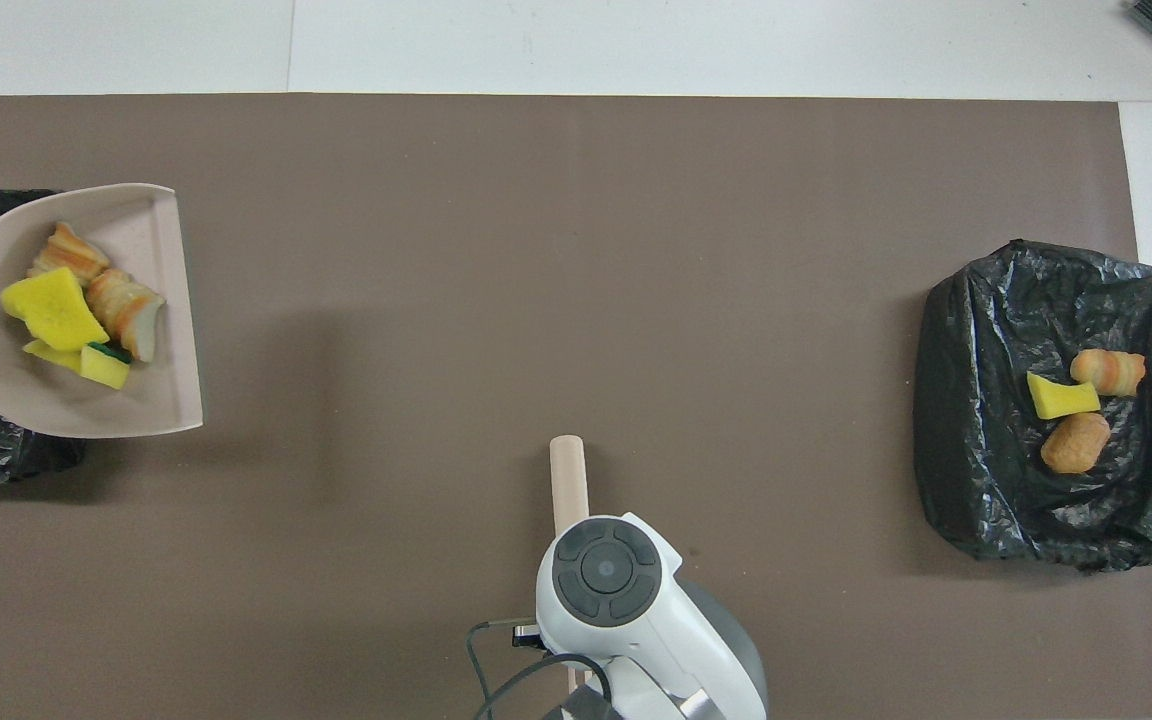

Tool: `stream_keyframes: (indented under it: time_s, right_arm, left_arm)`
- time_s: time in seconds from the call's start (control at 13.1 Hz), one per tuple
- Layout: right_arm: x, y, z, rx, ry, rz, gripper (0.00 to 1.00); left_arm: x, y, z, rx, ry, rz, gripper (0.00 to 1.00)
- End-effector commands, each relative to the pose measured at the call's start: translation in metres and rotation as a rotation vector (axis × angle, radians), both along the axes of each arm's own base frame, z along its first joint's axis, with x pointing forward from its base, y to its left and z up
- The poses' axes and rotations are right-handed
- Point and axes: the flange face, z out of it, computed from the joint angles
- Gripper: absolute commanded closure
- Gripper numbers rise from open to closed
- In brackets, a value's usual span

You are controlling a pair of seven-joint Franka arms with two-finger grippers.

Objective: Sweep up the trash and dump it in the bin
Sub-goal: 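Carry the dustpan to the bin nearer the left gripper and tip it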

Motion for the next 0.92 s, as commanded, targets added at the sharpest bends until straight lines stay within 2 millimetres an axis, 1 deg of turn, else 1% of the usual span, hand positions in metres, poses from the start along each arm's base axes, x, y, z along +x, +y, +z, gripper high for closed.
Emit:
stream_keyframes:
  time_s: [0.0, 0.08, 0.15, 0.23, 0.31, 0.38, 0.46, 0.61, 0.69, 0.76, 0.84]
  right_arm:
    - [-0.002, -0.003, -0.002, 0.009, -0.008, -0.034, 1.0]
    - [-0.005, -0.004, -0.006, 0.003, -0.003, -0.033, 1.0]
    - [-0.006, -0.005, -0.01, -0.002, 0.002, -0.032, 1.0]
    - [-0.007, -0.006, -0.01, -0.004, 0.003, -0.032, 1.0]
    - [-0.007, -0.006, -0.01, -0.003, 0.004, -0.033, 1.0]
    - [-0.006, -0.005, -0.012, -0.004, 0.005, -0.033, 1.0]
    - [-0.005, -0.005, -0.018, -0.003, 0.004, -0.039, 1.0]
    - [-0.004, -0.004, -0.019, 0.0, 0.0, -0.039, 1.0]
    - [-0.004, -0.004, -0.02, 0.0, 0.001, -0.04, 0.81]
    - [-0.004, -0.004, -0.02, 0.002, 0.002, -0.038, 0.44]
    - [-0.004, -0.004, -0.02, 0.005, 0.002, -0.023, 0.0]
  left_arm:
    - [0.028, 0.057, 0.002, 0.095, 0.018, -0.084, 1.0]
    - [0.034, 0.065, -0.002, 0.127, 0.004, -0.129, 1.0]
    - [0.036, 0.074, -0.004, 0.152, -0.015, -0.134, 1.0]
    - [0.04, 0.082, -0.011, 0.194, -0.011, -0.133, 1.0]
    - [0.046, 0.083, -0.026, 0.277, 0.034, -0.157, 1.0]
    - [0.052, 0.083, -0.035, 0.347, 0.047, -0.165, 1.0]
    - [0.056, 0.084, -0.042, 0.391, 0.052, -0.168, 1.0]
    - [0.065, 0.086, -0.061, 0.469, 0.089, -0.201, 1.0]
    - [0.065, 0.085, -0.072, 0.491, 0.095, -0.19, 1.0]
    - [0.063, 0.085, -0.078, 0.535, 0.115, -0.202, 1.0]
    - [0.062, 0.084, -0.077, 0.589, 0.141, -0.218, 1.0]
